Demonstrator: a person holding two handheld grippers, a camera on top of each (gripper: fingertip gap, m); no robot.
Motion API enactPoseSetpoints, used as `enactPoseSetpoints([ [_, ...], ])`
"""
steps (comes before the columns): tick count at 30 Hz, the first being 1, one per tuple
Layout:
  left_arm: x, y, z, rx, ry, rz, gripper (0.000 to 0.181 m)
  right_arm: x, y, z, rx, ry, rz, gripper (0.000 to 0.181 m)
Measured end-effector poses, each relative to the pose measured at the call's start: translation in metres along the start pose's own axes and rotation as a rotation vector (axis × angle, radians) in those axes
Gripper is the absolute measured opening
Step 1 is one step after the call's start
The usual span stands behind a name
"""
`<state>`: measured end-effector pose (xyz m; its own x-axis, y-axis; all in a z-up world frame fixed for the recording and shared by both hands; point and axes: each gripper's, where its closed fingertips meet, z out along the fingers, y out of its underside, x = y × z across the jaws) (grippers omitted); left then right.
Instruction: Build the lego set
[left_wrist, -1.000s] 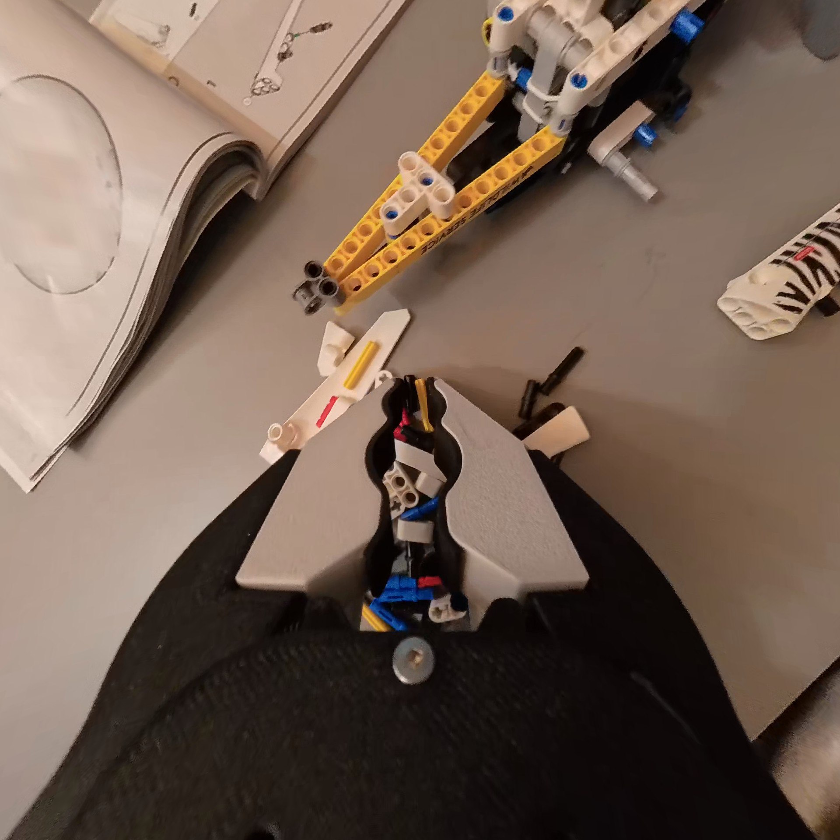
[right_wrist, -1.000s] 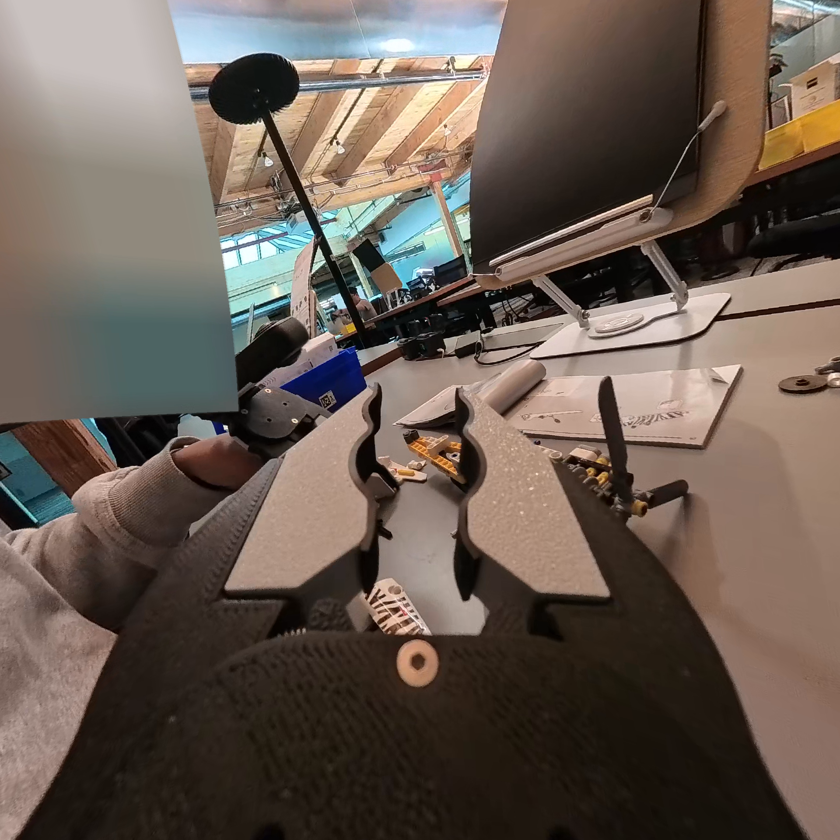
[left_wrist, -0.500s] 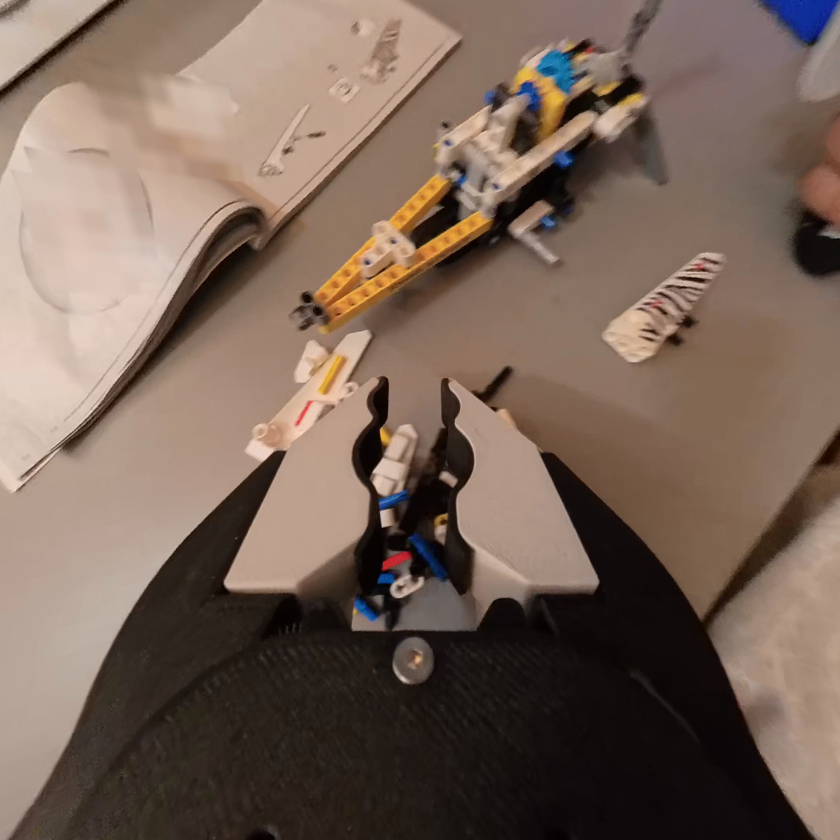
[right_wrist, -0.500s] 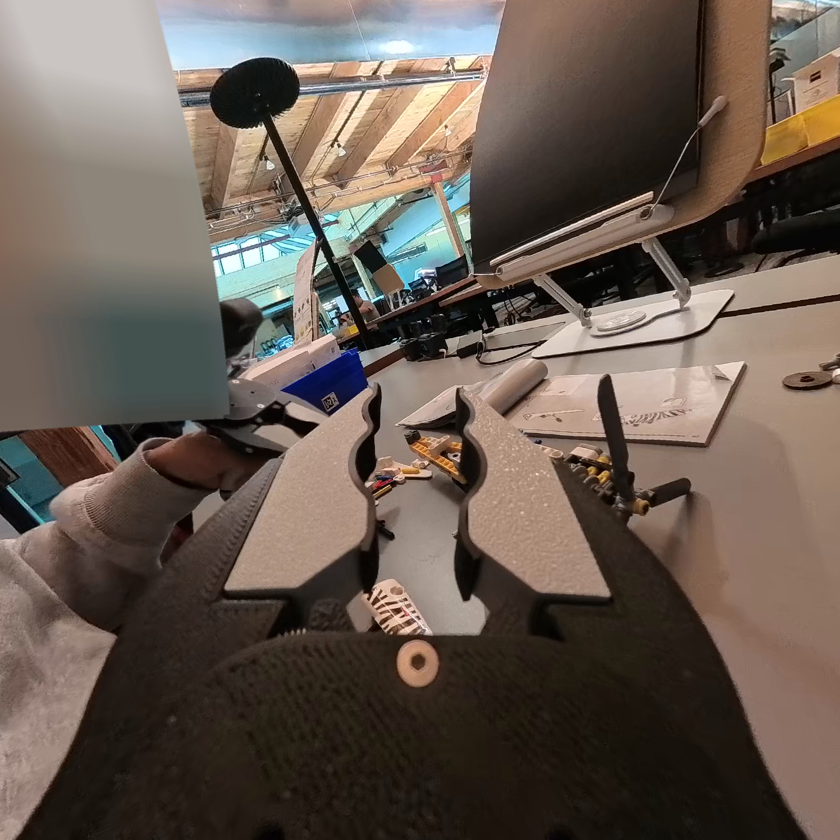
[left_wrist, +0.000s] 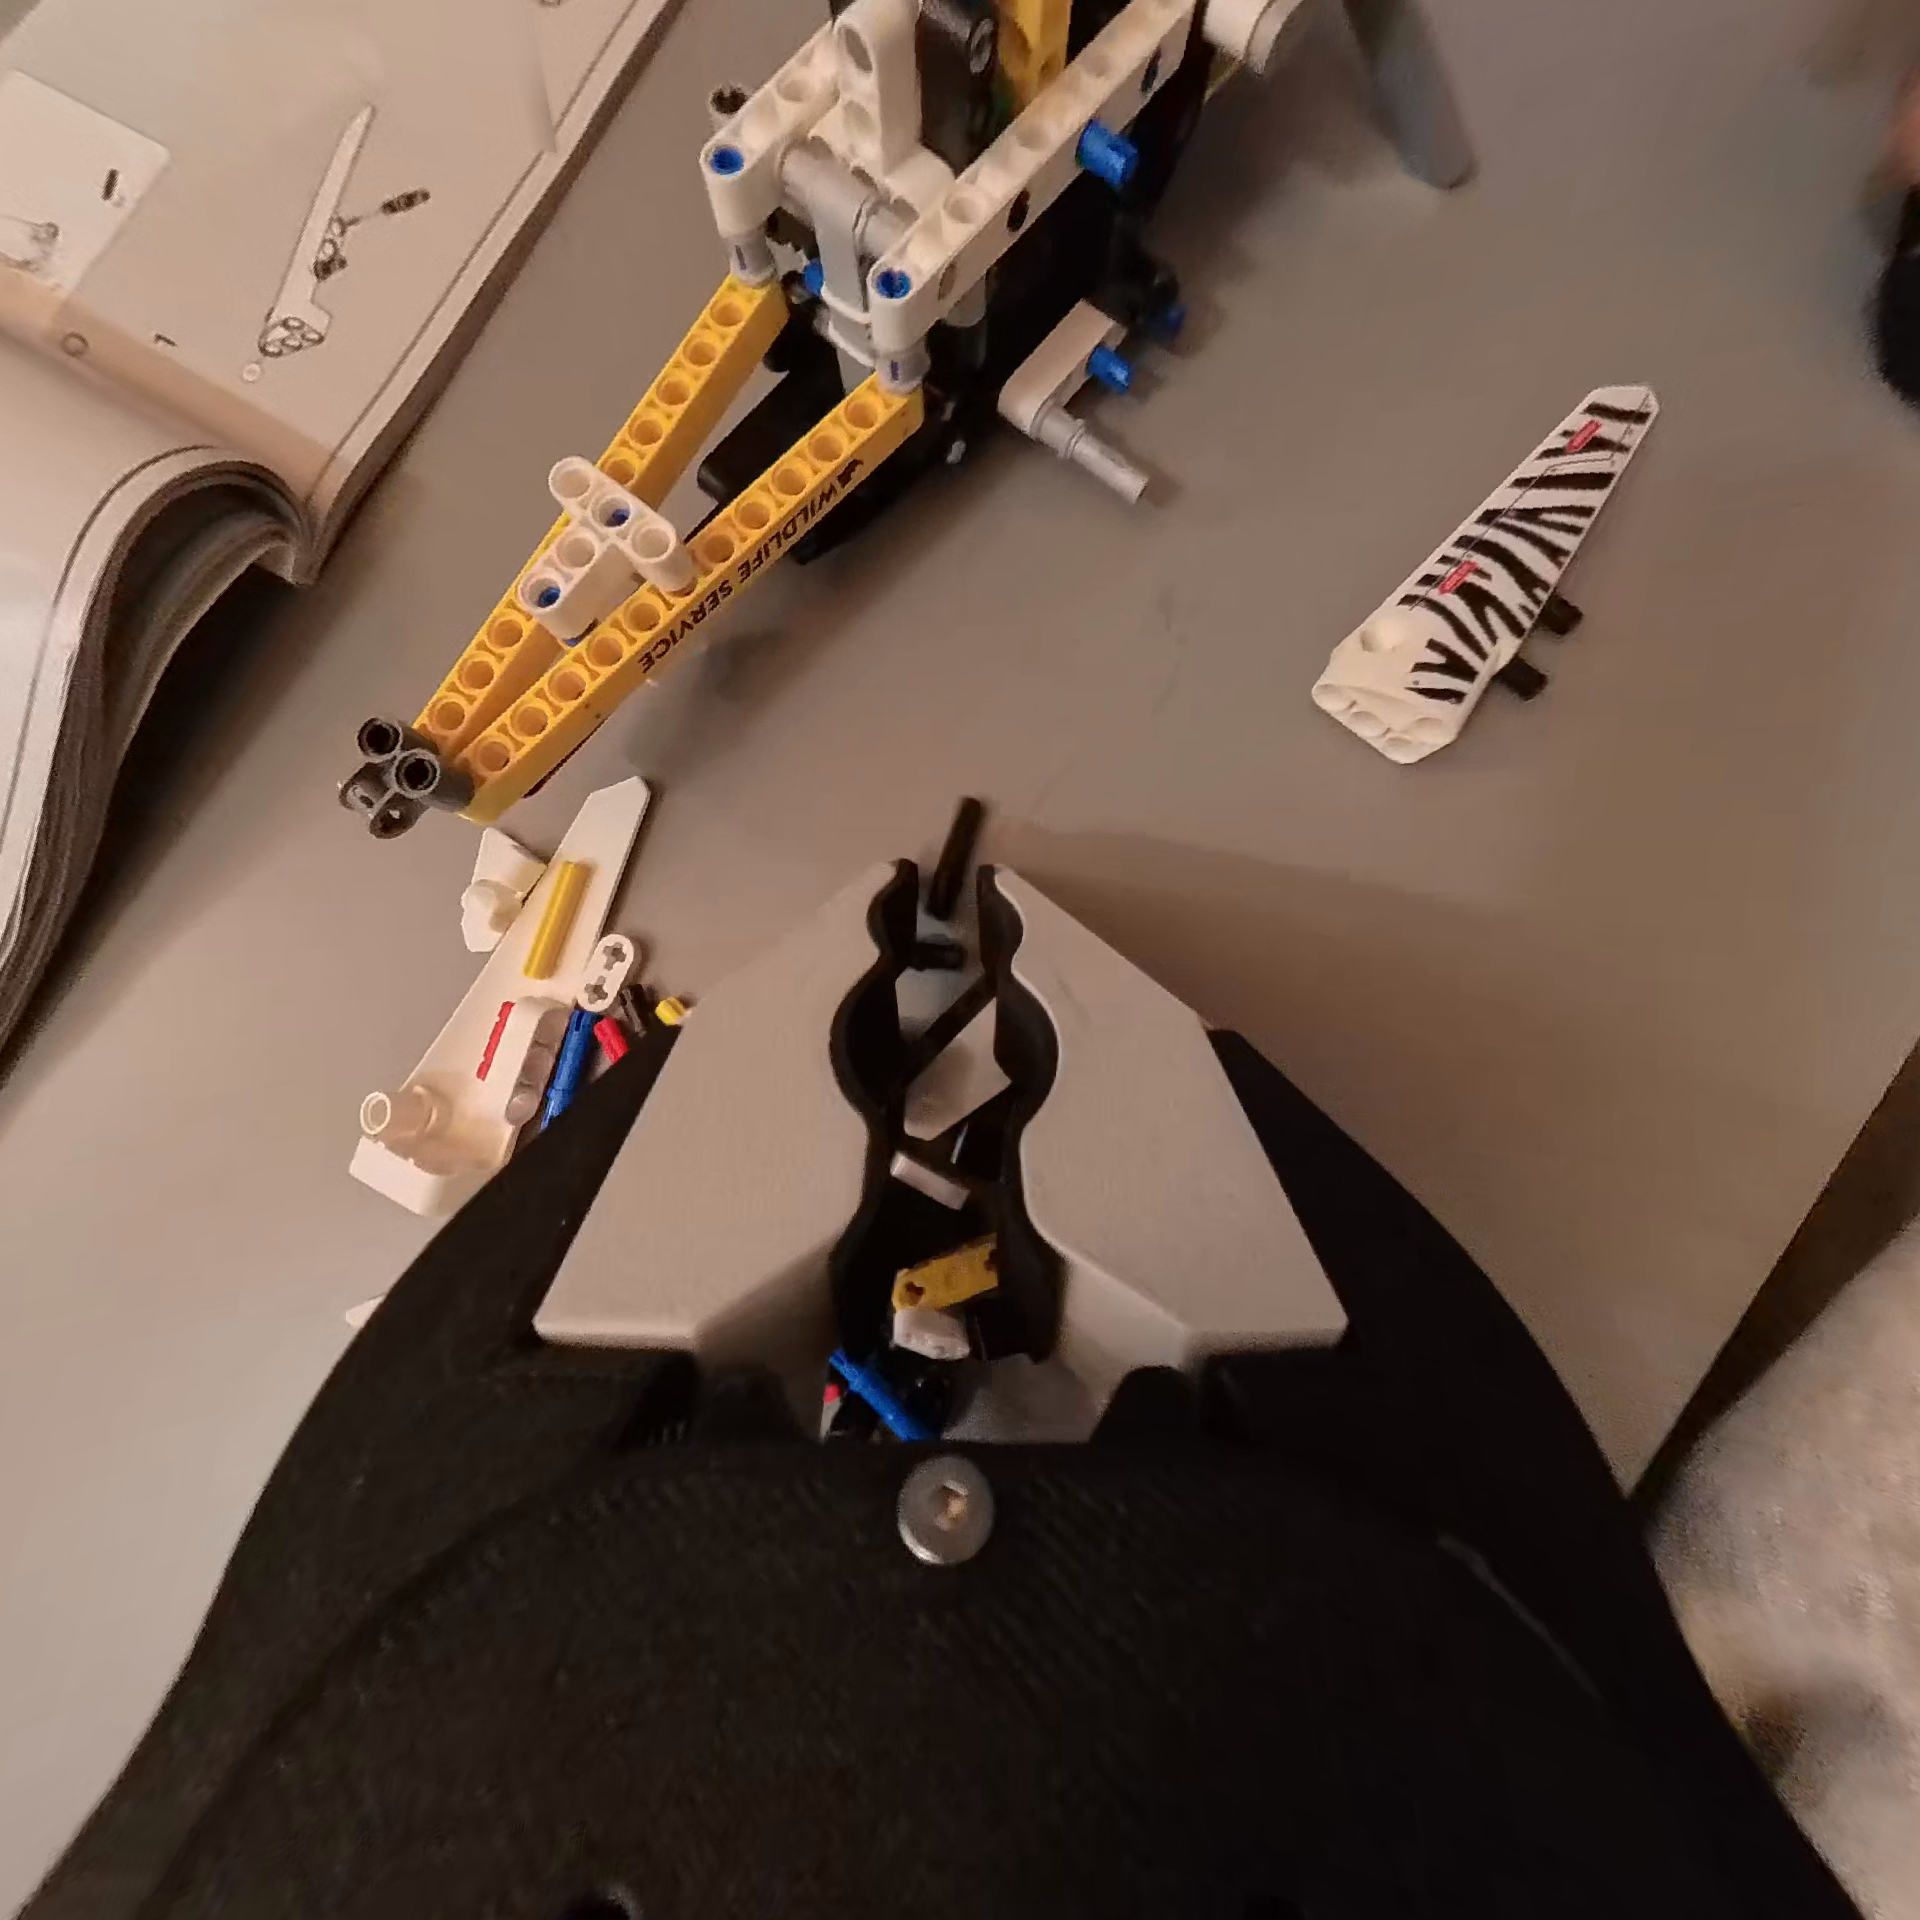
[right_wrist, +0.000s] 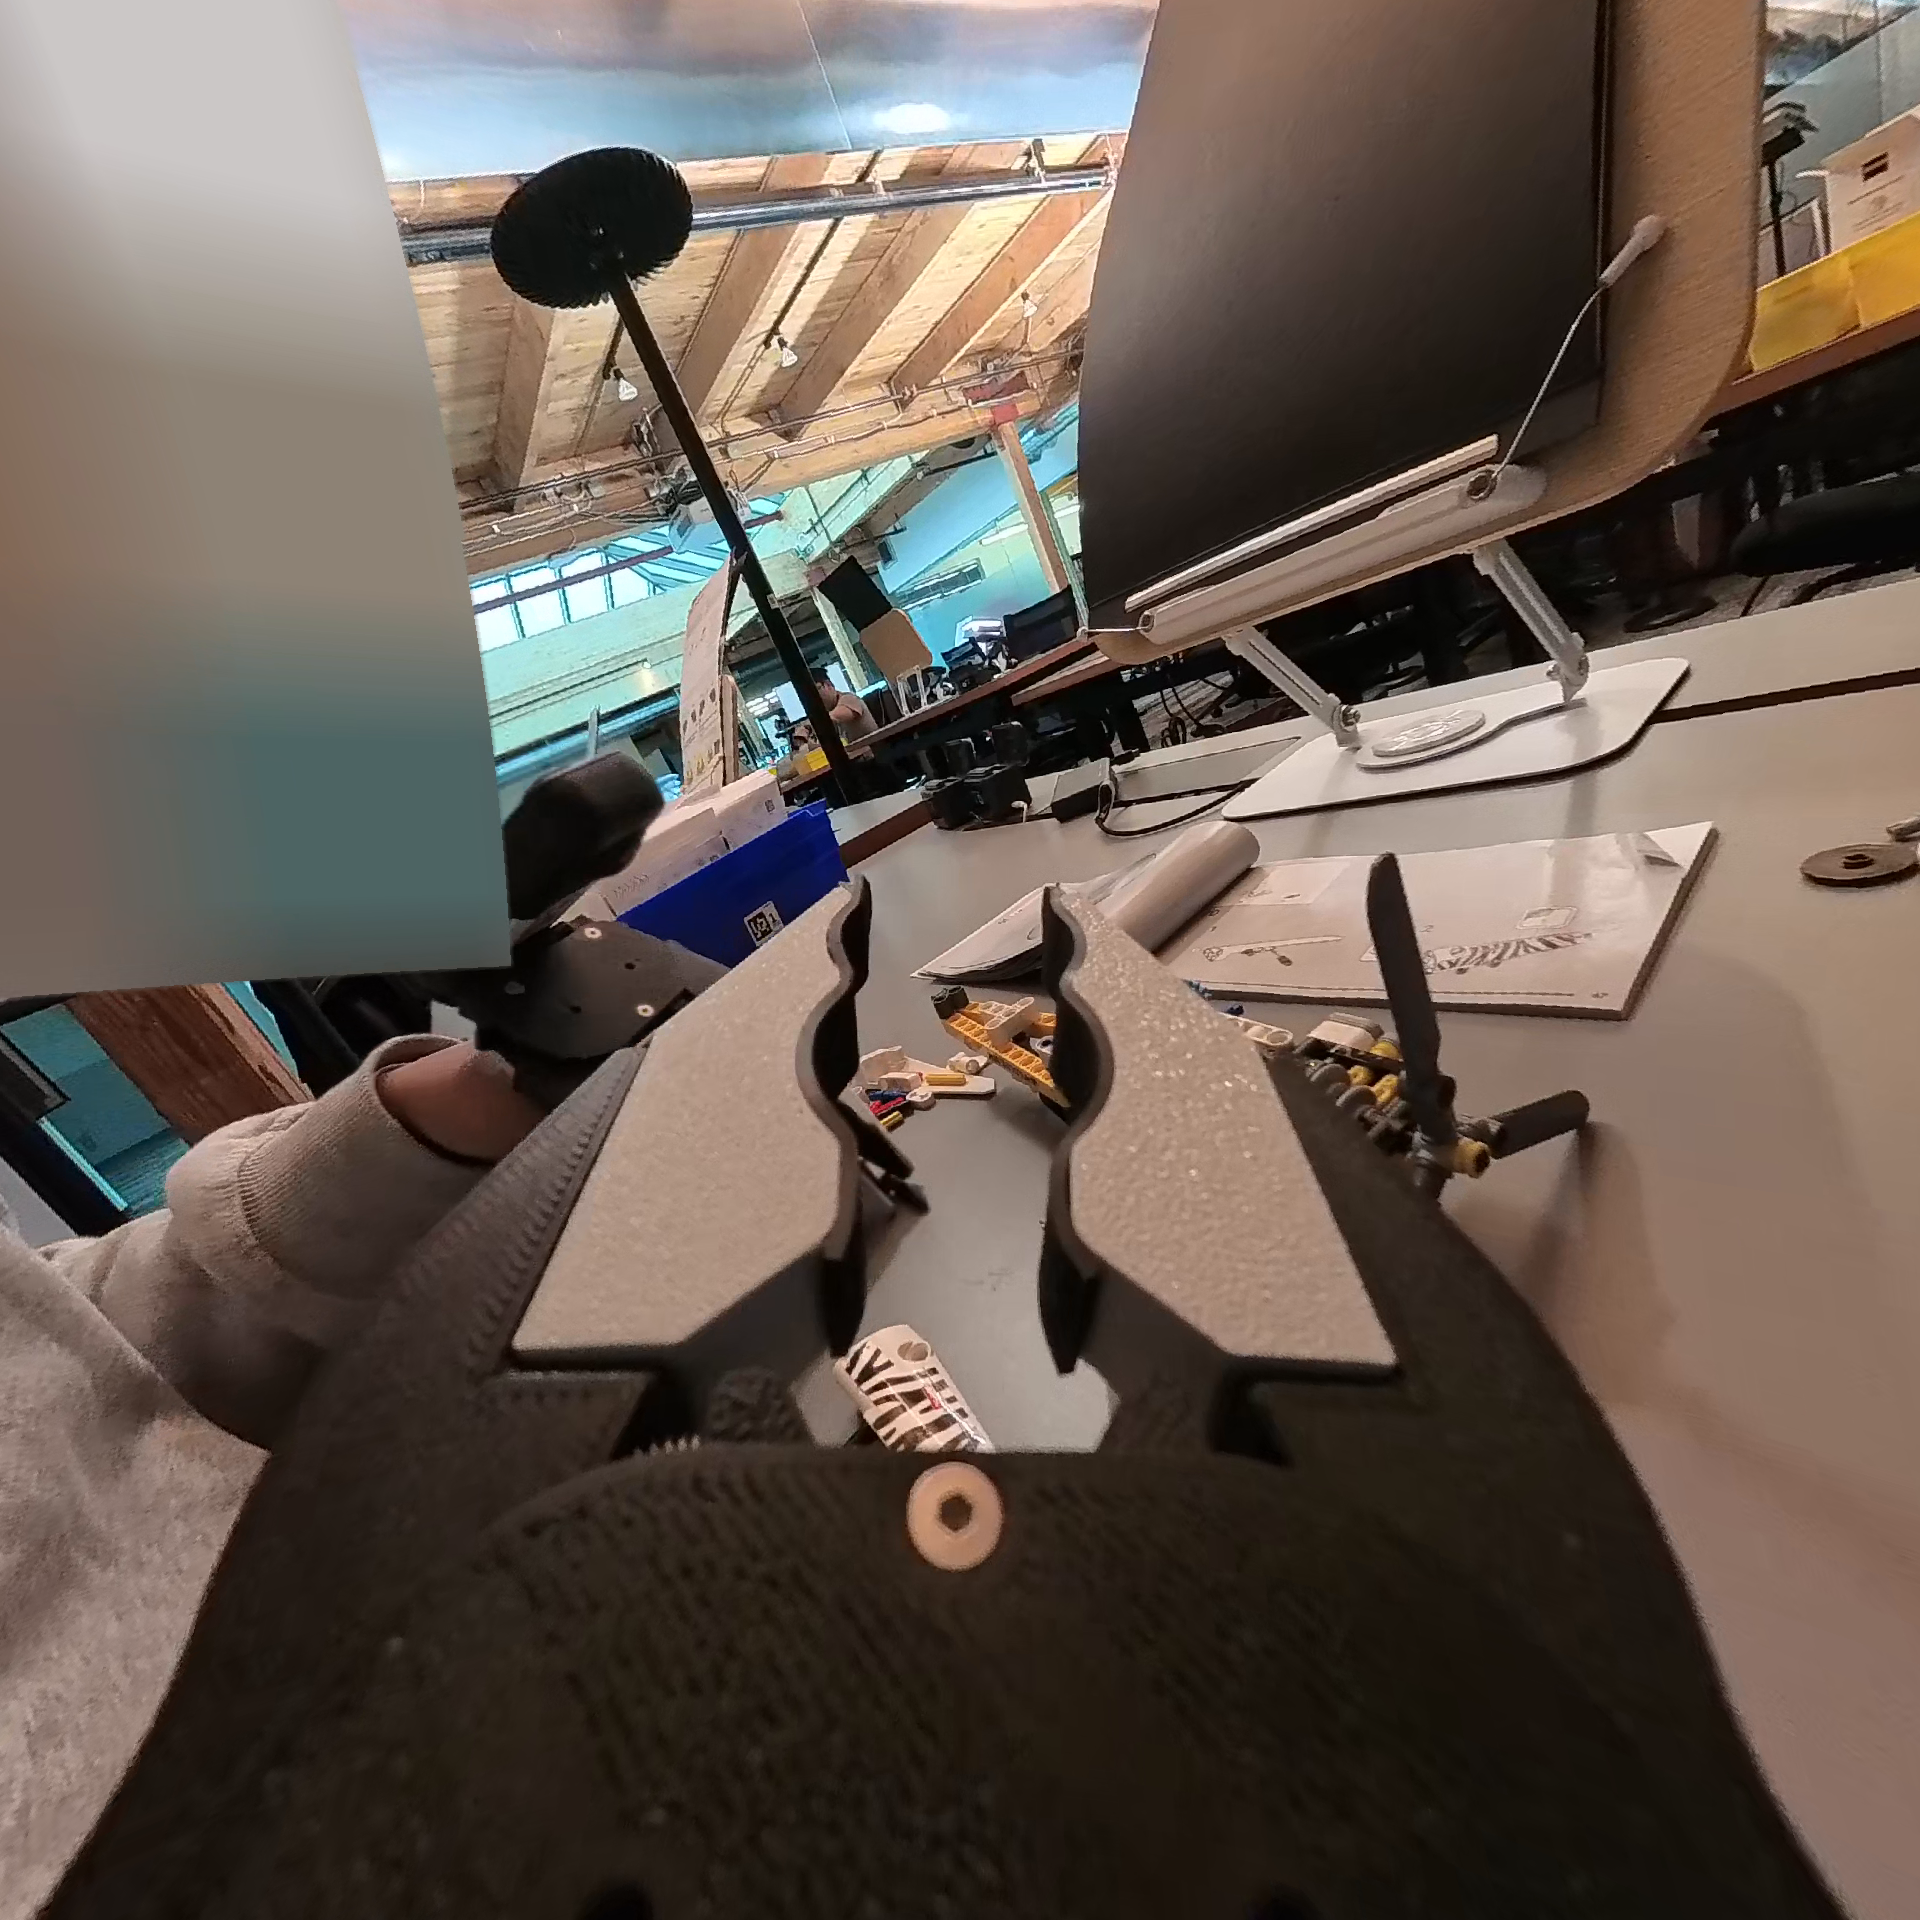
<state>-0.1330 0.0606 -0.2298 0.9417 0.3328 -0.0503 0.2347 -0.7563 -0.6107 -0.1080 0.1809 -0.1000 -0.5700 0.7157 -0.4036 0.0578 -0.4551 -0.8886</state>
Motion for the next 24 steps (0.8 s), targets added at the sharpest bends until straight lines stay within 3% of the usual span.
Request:
enactPoseSetpoints([
  [12, -0.041, 0.017, -0.012, -0.028, -0.088, -0.102, 0.004, 0.001, 0.0, 0.0, 0.001, -0.001, 0.016, 0.032],
  [19, -0.028, -0.013, -0.013, 0.113, -0.051, -0.062, 0.019, 0.001, 0.0, 0.0, -0.001, -0.004, 0.021, 0.032],
  [24, -0.034, -0.022, 0.005, 0.097, -0.092, -0.051, 0.02, 0.001, 0.0, 0.0, 0.002, -0.005, 0.02, 0.031],
])
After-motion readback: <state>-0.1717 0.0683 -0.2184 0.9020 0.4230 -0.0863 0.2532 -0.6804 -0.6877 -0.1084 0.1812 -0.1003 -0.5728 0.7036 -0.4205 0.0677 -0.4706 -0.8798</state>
